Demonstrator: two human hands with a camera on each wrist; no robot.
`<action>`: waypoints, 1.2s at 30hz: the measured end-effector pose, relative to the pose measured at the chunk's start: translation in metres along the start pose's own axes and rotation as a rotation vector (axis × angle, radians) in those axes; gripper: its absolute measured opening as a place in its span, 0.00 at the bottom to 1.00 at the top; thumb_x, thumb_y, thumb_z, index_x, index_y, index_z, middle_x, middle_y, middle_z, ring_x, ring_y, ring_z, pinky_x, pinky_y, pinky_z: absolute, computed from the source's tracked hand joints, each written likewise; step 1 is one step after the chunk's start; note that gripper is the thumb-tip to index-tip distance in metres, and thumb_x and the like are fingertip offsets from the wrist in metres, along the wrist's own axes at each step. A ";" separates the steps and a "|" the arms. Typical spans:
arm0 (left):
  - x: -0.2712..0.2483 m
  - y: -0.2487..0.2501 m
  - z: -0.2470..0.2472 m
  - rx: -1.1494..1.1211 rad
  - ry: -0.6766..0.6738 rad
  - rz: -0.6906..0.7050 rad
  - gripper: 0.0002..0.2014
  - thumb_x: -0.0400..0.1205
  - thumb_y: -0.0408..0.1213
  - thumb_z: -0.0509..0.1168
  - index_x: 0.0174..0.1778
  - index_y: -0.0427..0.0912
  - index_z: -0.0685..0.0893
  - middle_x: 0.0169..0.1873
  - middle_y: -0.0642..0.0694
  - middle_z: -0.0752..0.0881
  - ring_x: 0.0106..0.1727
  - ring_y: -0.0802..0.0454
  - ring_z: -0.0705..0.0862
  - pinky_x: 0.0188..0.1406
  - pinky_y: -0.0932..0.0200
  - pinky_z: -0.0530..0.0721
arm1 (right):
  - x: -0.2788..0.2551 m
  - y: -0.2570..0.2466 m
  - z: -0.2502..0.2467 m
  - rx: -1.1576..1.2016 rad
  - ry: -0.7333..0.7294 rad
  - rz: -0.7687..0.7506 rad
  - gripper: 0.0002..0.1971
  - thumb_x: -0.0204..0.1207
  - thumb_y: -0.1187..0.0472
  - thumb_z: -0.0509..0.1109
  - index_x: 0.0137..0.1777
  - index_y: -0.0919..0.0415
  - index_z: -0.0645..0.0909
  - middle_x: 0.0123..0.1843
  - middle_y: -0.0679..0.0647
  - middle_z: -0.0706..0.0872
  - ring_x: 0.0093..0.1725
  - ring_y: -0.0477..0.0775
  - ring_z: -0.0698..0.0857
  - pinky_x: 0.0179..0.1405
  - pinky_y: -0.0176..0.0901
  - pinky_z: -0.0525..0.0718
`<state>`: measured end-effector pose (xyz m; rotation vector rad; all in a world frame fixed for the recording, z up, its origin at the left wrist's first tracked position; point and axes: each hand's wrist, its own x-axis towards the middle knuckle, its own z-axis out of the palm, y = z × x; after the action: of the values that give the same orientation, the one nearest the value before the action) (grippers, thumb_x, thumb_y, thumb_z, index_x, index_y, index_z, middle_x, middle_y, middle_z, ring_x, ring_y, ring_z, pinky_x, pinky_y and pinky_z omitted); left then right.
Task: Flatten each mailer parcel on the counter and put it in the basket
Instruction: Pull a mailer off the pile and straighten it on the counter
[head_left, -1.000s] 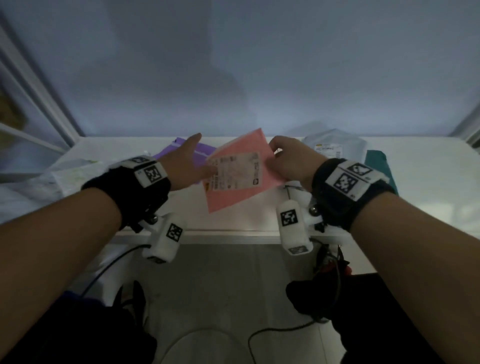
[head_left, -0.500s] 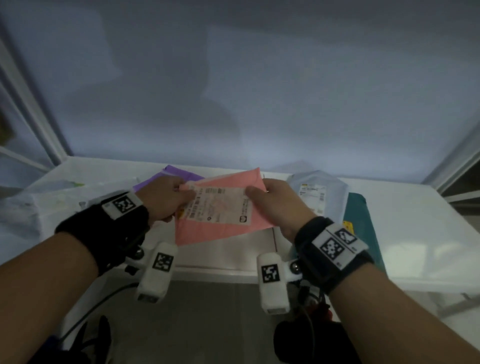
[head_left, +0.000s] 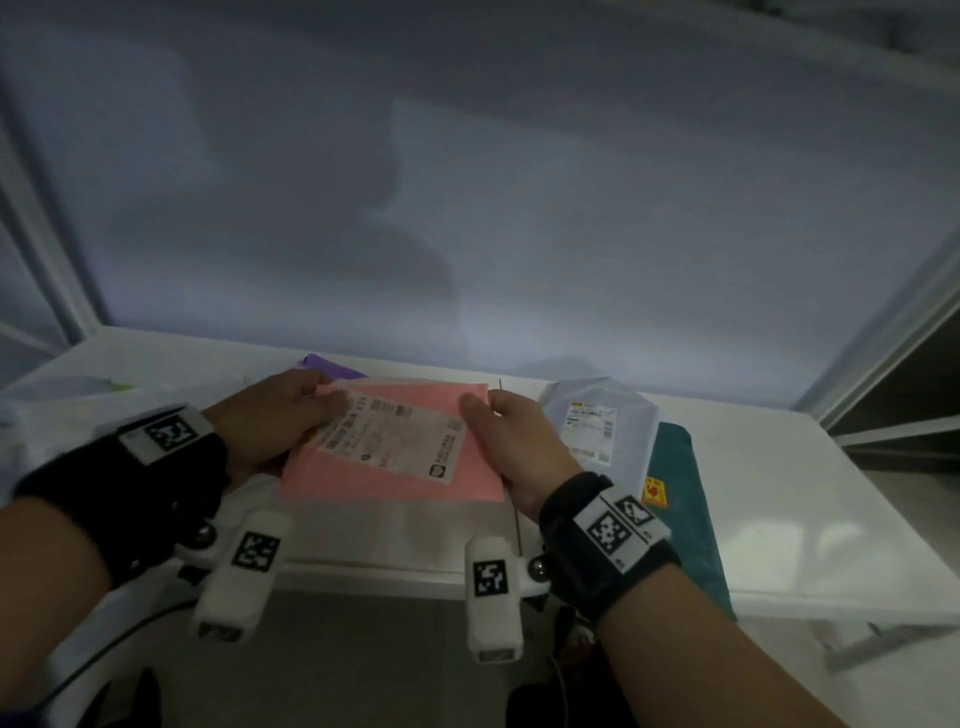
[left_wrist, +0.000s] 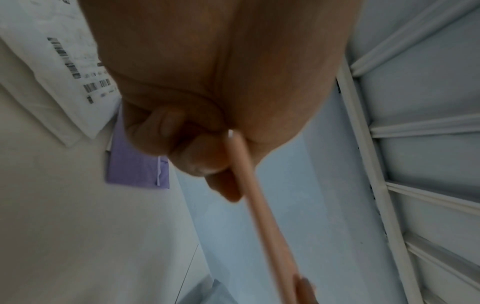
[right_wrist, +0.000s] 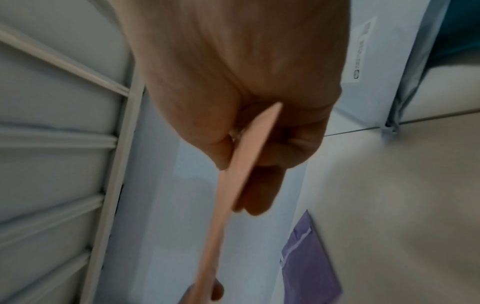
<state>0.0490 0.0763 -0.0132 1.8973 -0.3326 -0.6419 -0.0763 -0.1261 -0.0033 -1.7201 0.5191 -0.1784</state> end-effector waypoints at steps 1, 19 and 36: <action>0.001 -0.002 0.003 0.008 0.022 0.019 0.12 0.87 0.42 0.60 0.61 0.40 0.81 0.51 0.33 0.88 0.47 0.38 0.86 0.44 0.49 0.81 | 0.000 0.000 0.004 -0.035 0.037 -0.021 0.17 0.85 0.52 0.62 0.52 0.68 0.82 0.50 0.68 0.90 0.50 0.70 0.90 0.51 0.69 0.88; 0.036 -0.052 0.015 0.398 0.145 -0.128 0.13 0.84 0.40 0.62 0.62 0.37 0.78 0.39 0.40 0.82 0.36 0.43 0.81 0.29 0.59 0.78 | 0.035 0.073 0.018 -0.349 -0.008 0.144 0.03 0.82 0.61 0.63 0.48 0.59 0.74 0.50 0.64 0.87 0.45 0.60 0.87 0.46 0.57 0.90; 0.054 -0.074 0.052 0.971 0.059 -0.002 0.23 0.82 0.48 0.62 0.74 0.50 0.70 0.74 0.45 0.72 0.71 0.43 0.74 0.67 0.51 0.74 | 0.041 0.099 0.021 -0.898 0.135 0.218 0.15 0.82 0.58 0.62 0.65 0.59 0.68 0.65 0.61 0.77 0.60 0.64 0.79 0.58 0.58 0.81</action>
<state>0.0581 0.0396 -0.1115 2.8253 -0.6881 -0.4451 -0.0557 -0.1383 -0.1098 -2.5056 0.9779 0.1240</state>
